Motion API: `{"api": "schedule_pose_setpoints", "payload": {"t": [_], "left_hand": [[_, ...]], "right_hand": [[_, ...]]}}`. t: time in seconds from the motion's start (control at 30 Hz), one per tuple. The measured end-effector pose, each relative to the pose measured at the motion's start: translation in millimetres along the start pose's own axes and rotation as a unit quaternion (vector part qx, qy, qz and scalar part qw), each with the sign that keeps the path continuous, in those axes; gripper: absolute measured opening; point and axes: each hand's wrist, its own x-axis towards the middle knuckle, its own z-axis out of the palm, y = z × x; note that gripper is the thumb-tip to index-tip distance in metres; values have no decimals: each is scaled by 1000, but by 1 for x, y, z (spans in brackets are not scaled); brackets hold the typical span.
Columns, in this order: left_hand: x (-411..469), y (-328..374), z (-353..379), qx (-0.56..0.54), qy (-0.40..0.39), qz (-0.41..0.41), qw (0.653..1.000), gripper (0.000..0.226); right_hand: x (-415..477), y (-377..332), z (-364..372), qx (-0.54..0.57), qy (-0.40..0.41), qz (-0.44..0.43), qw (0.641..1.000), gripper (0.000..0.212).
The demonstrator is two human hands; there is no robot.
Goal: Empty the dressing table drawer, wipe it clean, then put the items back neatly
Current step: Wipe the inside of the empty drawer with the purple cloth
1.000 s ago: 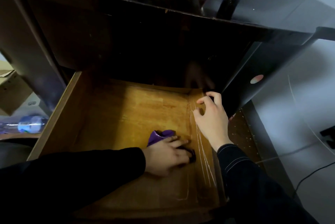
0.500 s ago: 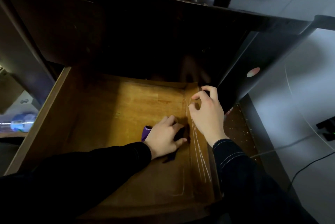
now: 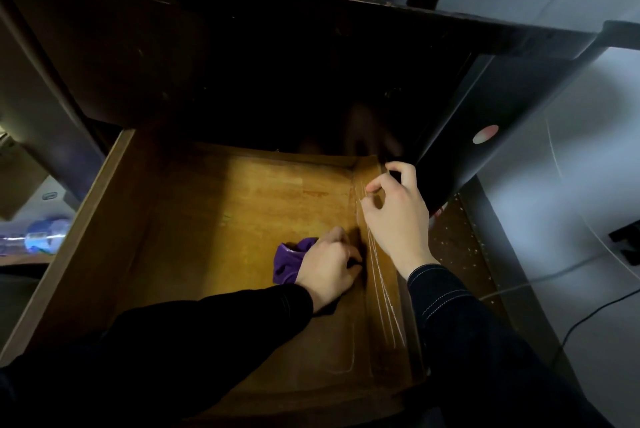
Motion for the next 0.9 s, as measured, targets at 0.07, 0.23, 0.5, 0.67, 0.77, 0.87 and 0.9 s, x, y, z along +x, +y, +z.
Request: {"api": "schedule_pose_setpoints", "payload": {"t": [0.07,0.23,0.5,0.67,0.77,0.87,0.9], "left_hand": [[0,-1,1,-1,19,-18,1000,30],[3,1,2,24,6,-17,1000,26],[-1,-3,0,27,33,-4,999,22],[6,6,6,30,61,-76,995,21],[4,6,9,56,56,-75,994,19],[2,7,6,66,23,-43,997,19],[-1,7,5,69,11,-21,997,18]], "right_hand": [[0,0,0,2,1,0,1000,8],[0,0,0,1,1,2,1000,7],[0,0,0,0,1,1,1000,6],[0,-2,-1,-6,-2,3,1000,5],[0,-2,-1,-9,-3,2,1000,5],[0,-3,-1,-11,-3,1,1000,5],[0,-3,0,-11,-4,1,1000,5]]}}
